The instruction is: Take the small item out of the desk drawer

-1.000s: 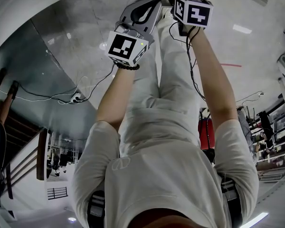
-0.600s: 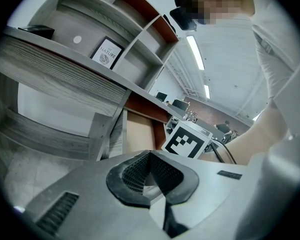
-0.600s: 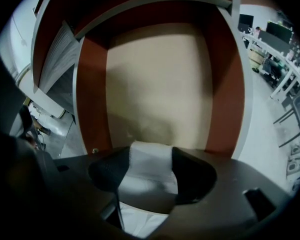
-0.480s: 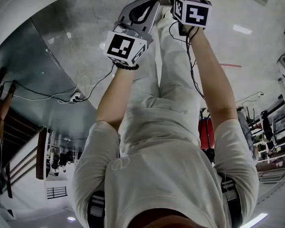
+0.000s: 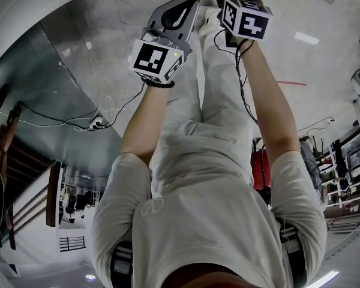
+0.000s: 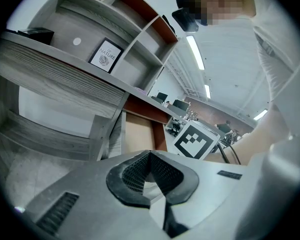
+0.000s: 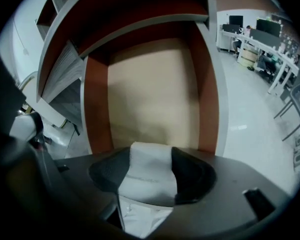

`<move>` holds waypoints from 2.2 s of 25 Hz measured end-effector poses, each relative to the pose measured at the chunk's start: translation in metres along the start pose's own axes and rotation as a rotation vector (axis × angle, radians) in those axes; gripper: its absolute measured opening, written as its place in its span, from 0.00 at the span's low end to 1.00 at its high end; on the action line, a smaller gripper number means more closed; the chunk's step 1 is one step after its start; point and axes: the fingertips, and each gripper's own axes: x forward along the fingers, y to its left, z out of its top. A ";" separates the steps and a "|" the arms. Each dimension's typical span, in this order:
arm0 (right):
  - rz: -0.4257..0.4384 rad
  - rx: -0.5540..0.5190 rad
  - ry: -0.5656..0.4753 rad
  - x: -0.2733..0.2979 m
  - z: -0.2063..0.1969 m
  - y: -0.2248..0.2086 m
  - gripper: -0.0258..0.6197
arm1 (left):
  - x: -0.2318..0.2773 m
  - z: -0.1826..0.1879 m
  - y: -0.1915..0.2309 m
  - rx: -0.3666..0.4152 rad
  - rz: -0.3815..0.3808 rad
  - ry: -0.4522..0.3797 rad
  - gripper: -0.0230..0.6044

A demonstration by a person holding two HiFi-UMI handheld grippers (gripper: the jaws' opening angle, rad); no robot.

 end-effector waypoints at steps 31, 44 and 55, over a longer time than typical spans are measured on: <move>0.068 0.082 -0.143 -0.146 0.027 0.025 0.44 | -0.046 0.097 -0.052 0.096 0.031 -0.046 0.03; 0.083 0.061 -0.347 -0.289 0.087 0.040 0.44 | -0.096 0.180 -0.090 0.190 0.036 -0.085 0.03; 0.084 0.068 -0.605 -0.421 0.163 0.031 0.44 | -0.117 0.265 -0.140 0.253 0.001 -0.154 0.03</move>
